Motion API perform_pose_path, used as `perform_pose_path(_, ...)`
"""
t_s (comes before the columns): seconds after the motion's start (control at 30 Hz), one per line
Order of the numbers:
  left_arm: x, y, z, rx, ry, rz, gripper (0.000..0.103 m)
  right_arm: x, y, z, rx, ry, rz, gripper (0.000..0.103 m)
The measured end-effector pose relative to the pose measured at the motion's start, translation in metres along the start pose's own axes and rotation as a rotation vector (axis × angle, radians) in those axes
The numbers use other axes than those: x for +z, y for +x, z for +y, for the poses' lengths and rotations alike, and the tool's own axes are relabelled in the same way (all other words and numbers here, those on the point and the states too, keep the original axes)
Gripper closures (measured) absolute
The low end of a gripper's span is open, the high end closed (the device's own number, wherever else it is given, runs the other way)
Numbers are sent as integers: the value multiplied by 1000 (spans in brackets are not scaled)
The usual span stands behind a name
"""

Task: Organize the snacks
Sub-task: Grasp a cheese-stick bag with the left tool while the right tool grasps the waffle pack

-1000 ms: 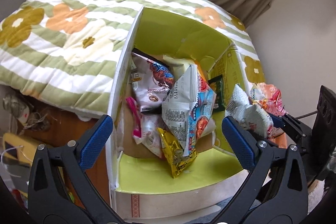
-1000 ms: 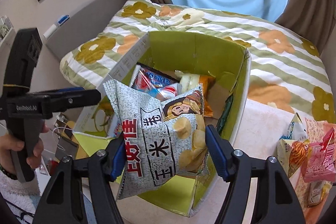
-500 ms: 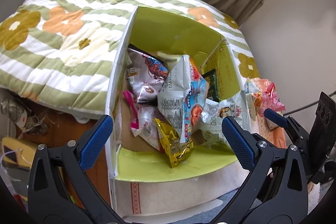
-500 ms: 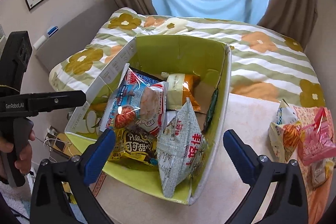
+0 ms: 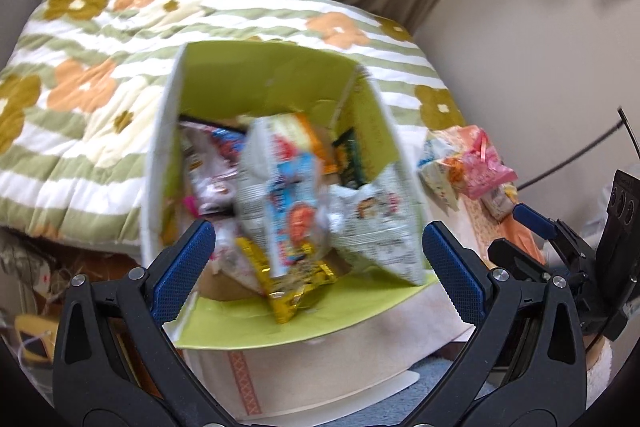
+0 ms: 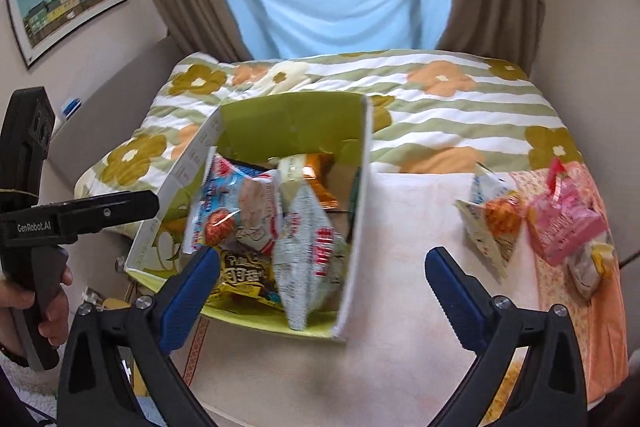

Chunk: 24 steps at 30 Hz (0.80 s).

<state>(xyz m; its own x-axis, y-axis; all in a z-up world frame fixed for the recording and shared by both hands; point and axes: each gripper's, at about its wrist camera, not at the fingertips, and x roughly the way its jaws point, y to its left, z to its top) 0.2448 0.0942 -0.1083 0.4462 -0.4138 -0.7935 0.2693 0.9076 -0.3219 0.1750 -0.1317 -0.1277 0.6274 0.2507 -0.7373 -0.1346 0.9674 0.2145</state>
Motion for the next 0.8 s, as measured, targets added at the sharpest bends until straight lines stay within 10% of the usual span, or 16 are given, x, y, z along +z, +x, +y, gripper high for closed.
perform_pose_path(0.37, 26, 36, -119, -74, 131, 17, 0, -18, -60, -107, -112, 106, -25, 1)
perform_pose_path(0.8, 40, 124, -235, -62, 184, 124, 0, -86, -56, -201, -146, 193, 176, 1)
